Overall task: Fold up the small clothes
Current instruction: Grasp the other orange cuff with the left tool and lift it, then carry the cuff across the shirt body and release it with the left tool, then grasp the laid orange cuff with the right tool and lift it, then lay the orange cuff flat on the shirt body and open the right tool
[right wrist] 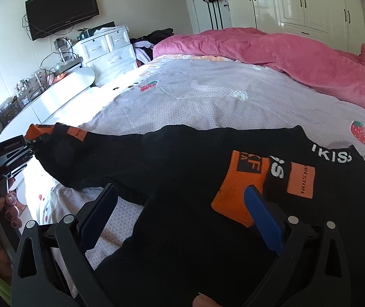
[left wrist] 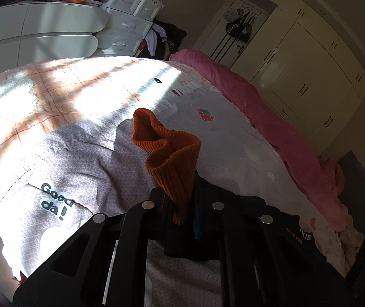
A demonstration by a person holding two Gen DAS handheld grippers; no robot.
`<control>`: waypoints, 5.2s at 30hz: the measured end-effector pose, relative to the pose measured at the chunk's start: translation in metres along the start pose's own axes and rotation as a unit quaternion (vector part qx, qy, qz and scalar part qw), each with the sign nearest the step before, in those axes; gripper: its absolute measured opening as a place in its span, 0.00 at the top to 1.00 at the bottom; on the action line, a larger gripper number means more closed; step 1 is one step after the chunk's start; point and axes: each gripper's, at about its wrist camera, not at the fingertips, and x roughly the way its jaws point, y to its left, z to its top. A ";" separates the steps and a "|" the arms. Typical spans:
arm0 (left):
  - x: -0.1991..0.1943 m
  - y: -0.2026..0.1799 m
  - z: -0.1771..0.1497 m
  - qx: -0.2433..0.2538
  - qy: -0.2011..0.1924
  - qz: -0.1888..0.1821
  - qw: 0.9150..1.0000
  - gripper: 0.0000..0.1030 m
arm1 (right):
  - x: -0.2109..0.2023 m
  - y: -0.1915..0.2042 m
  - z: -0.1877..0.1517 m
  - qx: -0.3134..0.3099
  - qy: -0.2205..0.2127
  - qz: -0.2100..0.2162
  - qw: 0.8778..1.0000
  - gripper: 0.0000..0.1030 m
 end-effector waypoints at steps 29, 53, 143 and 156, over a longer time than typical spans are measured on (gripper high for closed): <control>-0.031 -0.180 -0.061 0.156 0.021 -0.094 0.983 0.96 | -0.109 -0.140 -0.024 0.124 -0.074 -0.052 0.988 0.04; 0.029 -0.248 -0.188 0.282 0.174 -0.153 0.931 0.70 | -0.139 -0.197 -0.050 0.180 -0.079 -0.089 0.976 0.04; 0.048 -0.206 -0.124 0.256 0.135 -0.047 0.956 0.10 | -0.099 -0.251 -0.058 0.167 -0.022 -0.140 0.976 0.52; 0.124 -0.218 -0.163 0.297 0.202 -0.023 0.933 0.37 | -0.069 -0.249 -0.062 0.156 0.012 -0.127 0.979 0.89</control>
